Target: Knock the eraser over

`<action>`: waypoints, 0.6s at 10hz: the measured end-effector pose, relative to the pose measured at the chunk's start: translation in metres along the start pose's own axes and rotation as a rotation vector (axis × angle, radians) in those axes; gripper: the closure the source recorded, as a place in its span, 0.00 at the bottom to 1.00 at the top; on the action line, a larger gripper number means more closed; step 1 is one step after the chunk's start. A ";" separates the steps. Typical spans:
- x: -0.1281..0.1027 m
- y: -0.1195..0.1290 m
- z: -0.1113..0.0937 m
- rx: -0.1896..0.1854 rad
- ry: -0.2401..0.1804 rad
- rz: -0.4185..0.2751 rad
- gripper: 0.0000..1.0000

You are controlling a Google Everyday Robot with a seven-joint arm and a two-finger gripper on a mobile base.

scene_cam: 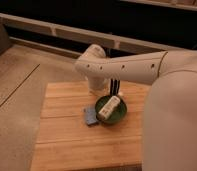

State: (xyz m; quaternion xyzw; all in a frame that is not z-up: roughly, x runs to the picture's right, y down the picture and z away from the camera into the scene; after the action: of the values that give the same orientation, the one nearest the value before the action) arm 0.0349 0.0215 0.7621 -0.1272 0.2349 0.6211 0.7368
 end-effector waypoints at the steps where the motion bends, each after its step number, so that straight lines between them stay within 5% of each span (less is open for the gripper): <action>1: -0.014 -0.008 0.008 -0.003 -0.037 -0.008 1.00; 6: -0.037 -0.037 0.023 -0.076 -0.147 -0.036 1.00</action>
State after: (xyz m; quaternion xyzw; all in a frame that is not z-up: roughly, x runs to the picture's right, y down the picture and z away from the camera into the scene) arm 0.0712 -0.0063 0.7959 -0.1136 0.1542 0.6238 0.7578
